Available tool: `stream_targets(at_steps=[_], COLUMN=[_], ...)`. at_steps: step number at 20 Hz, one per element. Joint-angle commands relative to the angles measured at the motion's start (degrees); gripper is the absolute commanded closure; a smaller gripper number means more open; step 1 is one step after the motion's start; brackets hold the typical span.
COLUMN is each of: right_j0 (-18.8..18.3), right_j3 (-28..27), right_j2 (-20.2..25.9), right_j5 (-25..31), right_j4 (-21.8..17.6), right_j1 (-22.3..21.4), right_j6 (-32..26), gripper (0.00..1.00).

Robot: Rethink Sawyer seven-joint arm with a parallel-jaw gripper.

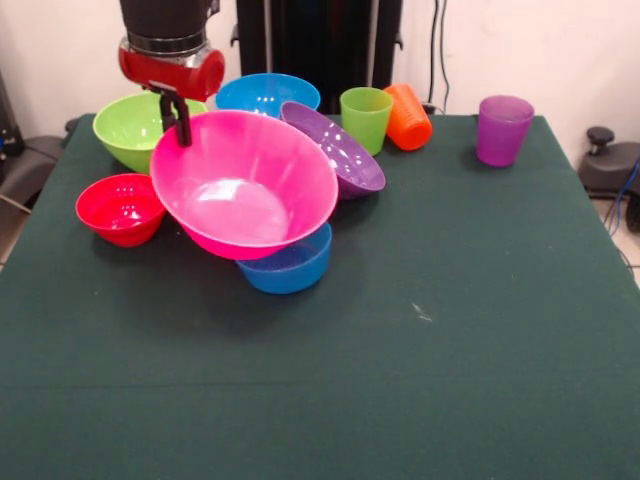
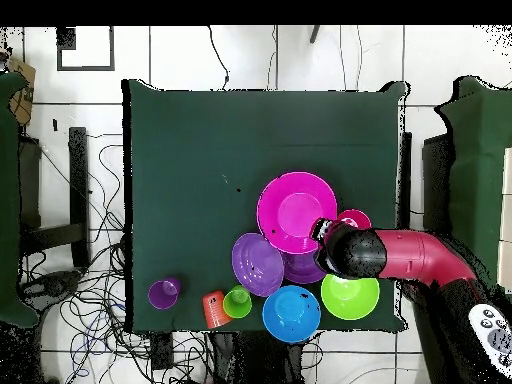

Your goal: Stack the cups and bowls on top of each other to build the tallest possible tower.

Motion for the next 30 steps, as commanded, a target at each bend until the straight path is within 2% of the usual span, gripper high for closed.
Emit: stream_targets(at_steps=[1, 7, 12, 21, 30], right_j0=[1.1, 0.0, -0.2, -1.7, -0.5], right_j3=[-0.5, 2.3, 2.2, 4.9, 5.1], right_j2=[-2.7, -0.5, -0.1, 2.8, 2.7], right_j5=[4.0, 3.2, 0.9, 1.4, 1.3], right_j4=[-6.2, -3.5, -3.6, -0.8, -0.3], right_j1=[3.8, 6.3, 8.3, 7.4, 7.2], right_j6=[-6.8, -7.0, -6.1, -6.6, -5.3], gripper=[1.00, 1.00, 1.00, 1.00, 1.00])
